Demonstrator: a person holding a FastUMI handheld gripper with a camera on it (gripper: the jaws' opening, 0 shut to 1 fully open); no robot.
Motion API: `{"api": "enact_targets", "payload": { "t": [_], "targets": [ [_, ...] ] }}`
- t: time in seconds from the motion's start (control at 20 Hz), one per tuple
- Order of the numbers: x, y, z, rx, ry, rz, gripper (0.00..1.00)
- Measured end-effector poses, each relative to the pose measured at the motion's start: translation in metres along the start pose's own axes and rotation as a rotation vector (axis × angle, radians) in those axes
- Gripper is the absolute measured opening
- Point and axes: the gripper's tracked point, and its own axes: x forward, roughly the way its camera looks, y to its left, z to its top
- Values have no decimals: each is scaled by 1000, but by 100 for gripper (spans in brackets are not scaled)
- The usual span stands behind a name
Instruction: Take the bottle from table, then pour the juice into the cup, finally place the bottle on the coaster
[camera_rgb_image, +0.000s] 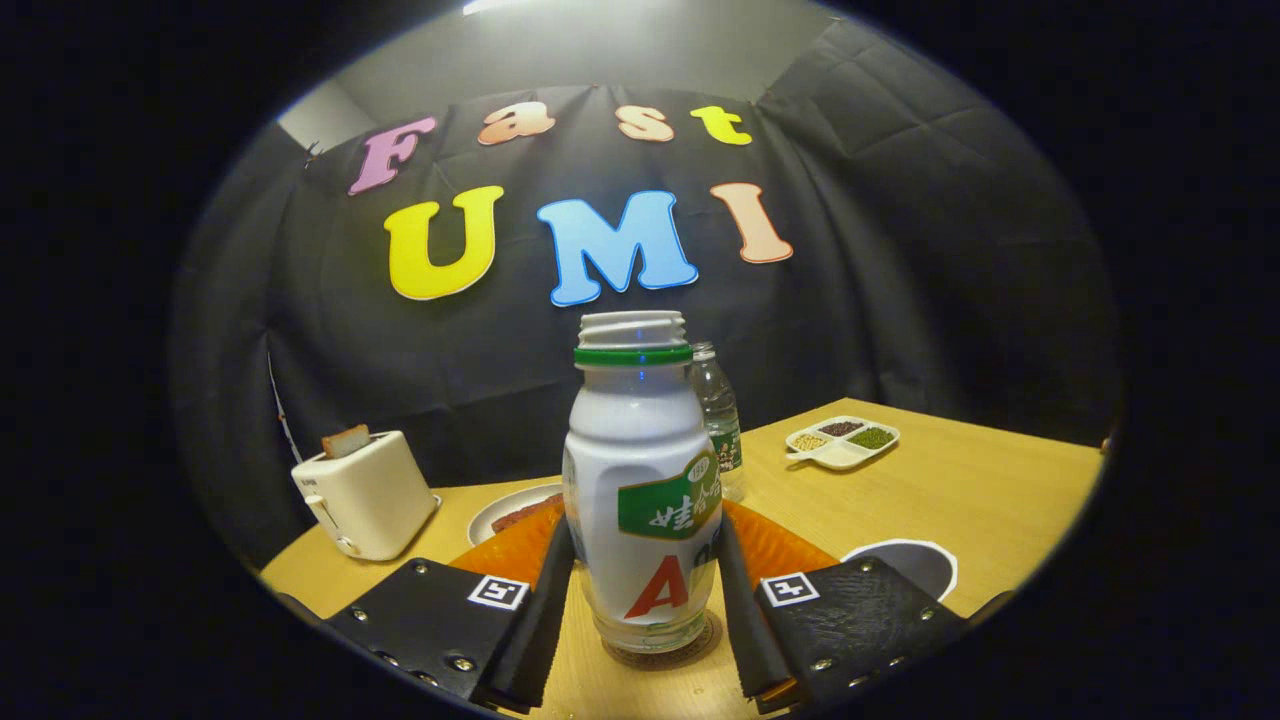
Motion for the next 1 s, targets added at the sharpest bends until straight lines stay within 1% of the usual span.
{"api": "enact_targets", "payload": {
  "t": [0.15, 0.35, 0.55, 0.7, 1.0],
  "targets": [
    [10, 5, -18, -92, 30, -6, 70],
    [20, 13, -37, -144, 60, 13, 70],
    [26, 18, -47, -151, 70, 35, 70],
    [26, 15, -49, -158, 67, 30, 70],
    [21, 13, -52, -103, 41, 44, 70]
  ]
}}
